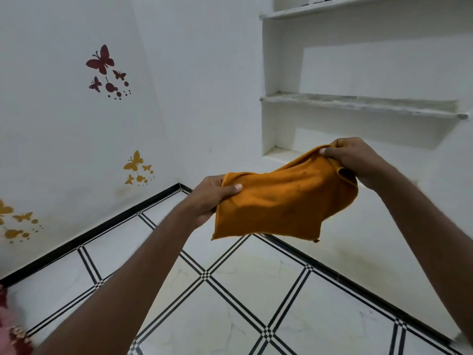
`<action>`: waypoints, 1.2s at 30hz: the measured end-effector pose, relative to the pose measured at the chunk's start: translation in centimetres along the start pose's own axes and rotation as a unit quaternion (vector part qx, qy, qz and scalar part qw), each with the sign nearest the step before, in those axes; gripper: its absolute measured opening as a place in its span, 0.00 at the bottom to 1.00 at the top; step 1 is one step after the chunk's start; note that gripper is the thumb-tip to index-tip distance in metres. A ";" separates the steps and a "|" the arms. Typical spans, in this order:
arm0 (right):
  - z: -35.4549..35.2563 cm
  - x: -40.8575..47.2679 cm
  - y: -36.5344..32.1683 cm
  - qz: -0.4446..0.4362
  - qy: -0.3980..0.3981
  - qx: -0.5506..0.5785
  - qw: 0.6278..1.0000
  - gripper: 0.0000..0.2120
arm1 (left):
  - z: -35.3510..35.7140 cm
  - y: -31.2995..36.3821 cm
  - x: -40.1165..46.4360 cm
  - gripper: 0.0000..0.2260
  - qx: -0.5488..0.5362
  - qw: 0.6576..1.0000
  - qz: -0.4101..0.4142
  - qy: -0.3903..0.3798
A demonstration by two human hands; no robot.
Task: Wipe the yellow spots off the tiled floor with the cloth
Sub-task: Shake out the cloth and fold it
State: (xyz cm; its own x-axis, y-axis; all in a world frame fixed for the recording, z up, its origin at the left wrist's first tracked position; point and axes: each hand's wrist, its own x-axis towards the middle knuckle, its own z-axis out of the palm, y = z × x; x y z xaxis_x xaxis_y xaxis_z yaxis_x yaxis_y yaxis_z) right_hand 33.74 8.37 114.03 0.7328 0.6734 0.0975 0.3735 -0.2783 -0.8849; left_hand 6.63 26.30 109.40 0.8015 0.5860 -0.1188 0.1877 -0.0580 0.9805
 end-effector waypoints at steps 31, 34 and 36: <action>-3.0 -18.9 4.6 0.116 -0.157 0.252 0.948 0.10 | 19.2 -14.5 -12.2 0.37 -0.176 0.940 -0.279 -0.086; -4.5 -20.7 3.3 0.094 -0.130 0.261 0.952 0.10 | 20.9 -13.7 -13.4 0.36 -0.345 0.918 -0.191 -0.050; -5.6 -21.9 2.9 0.088 -0.119 0.264 0.953 0.09 | 21.1 -11.7 -14.7 0.32 -0.365 0.922 -0.132 0.013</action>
State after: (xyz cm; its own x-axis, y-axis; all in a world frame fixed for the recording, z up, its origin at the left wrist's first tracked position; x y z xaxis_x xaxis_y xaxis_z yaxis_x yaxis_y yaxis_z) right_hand 21.99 -10.97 111.91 0.5848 0.8018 -0.1231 -0.1264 -0.0598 -0.9902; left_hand 4.62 1.33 96.33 0.7672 0.5218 -0.3729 -0.0660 0.6426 0.7634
